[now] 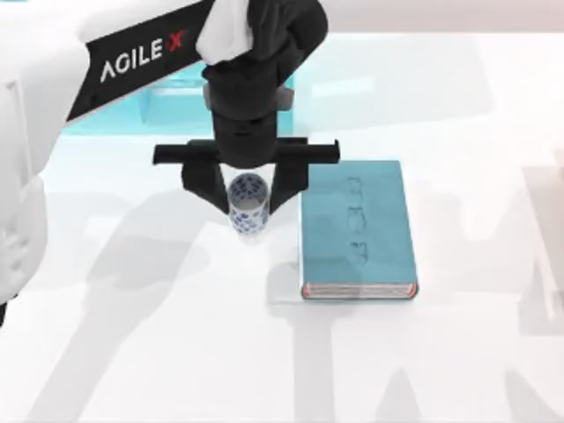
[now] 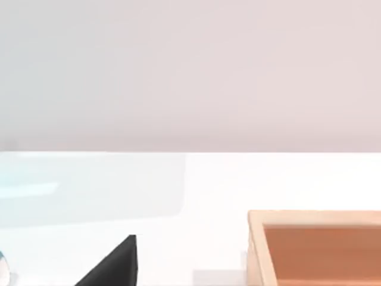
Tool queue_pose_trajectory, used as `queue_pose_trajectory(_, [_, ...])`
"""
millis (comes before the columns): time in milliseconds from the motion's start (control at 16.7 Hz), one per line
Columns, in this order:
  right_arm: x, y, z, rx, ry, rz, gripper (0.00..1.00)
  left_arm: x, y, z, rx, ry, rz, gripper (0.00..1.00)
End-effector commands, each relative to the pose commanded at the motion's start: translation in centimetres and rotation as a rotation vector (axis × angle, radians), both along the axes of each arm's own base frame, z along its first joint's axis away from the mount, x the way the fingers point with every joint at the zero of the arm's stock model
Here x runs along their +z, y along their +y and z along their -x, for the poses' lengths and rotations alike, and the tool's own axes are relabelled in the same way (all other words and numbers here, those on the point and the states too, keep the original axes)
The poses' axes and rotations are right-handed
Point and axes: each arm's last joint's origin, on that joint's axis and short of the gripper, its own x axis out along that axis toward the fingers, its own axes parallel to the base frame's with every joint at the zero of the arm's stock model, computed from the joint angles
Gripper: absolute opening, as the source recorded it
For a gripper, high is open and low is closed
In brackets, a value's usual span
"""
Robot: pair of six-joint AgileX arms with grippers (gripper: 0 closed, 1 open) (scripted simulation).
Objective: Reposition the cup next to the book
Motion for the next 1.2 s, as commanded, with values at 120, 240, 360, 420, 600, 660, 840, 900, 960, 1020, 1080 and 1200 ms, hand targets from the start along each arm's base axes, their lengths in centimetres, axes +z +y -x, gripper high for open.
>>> queue_pose_trajectory(120, [0.0,0.0,0.0,0.0,0.0,0.0,1.0,-0.96,-0.04,0.11,-0.002,0.003,0.003,0.0])
queue_pose_trajectory(240, [0.0,0.0,0.0,0.0,0.0,0.0,1.0,-1.04,-0.05,0.12,-0.002,0.004,0.003,0.0])
queue_pose_trajectory(360, [0.0,0.0,0.0,0.0,0.0,0.0,1.0,-1.04,-0.05,0.12,-0.002,0.004,0.003,0.0])
queue_pose_trajectory(420, [0.0,0.0,0.0,0.0,0.0,0.0,1.0,-1.04,-0.05,0.12,-0.002,0.004,0.003,0.08])
queue_pose_trajectory(600, [0.0,0.0,0.0,0.0,0.0,0.0,1.0,-1.04,-0.05,0.12,-0.002,0.004,0.003,0.3])
queue_pose_trajectory(660, [0.0,0.0,0.0,0.0,0.0,0.0,1.0,-1.04,-0.05,0.12,-0.002,0.004,0.003,0.38])
queue_pose_trajectory(840, [0.0,0.0,0.0,0.0,0.0,0.0,1.0,-1.04,-0.05,0.12,-0.002,0.004,0.003,0.6])
queue_pose_trajectory(900, [0.0,0.0,0.0,0.0,0.0,0.0,1.0,-1.04,-0.05,0.12,-0.002,0.004,0.003,0.68])
queue_pose_trajectory(960, [0.0,0.0,0.0,0.0,0.0,0.0,1.0,-1.04,-0.05,0.12,-0.002,0.004,0.003,0.75])
queue_pose_trajectory(1020, [0.0,0.0,0.0,0.0,0.0,0.0,1.0,-1.04,-0.05,0.12,-0.002,0.004,0.003,0.83])
queue_pose_trajectory(1080, [0.0,0.0,0.0,0.0,0.0,0.0,1.0,-1.04,-0.05,0.12,-0.002,0.004,0.003,0.9])
queue_pose_trajectory(1200, [0.0,0.0,0.0,0.0,0.0,0.0,1.0,-1.04,-0.05,0.12,-0.002,0.004,0.003,1.0])
